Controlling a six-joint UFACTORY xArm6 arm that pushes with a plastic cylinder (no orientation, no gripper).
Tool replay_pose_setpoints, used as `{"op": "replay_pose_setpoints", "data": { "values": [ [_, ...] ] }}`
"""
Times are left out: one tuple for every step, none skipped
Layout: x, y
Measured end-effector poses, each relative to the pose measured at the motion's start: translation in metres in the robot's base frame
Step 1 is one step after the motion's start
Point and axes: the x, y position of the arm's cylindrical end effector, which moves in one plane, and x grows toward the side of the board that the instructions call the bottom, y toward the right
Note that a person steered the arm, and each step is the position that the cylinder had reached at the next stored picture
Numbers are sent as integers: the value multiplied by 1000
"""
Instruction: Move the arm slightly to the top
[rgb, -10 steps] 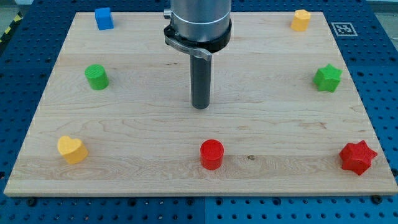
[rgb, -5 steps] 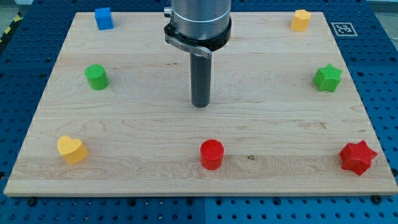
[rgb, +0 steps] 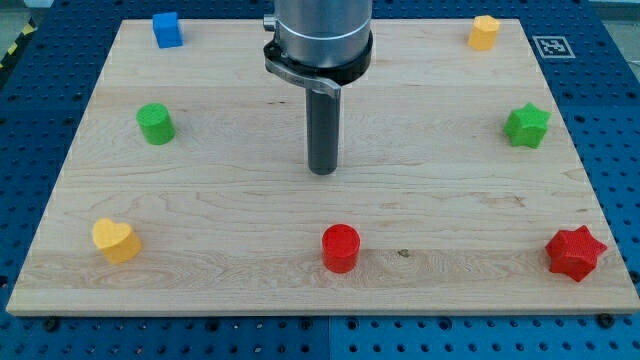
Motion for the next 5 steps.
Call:
{"op": "replay_pose_setpoints", "data": {
  "values": [
    [-46,0],
    [-92,0],
    [-102,0],
    [-91,2],
    [-91,4]
  ]
}}
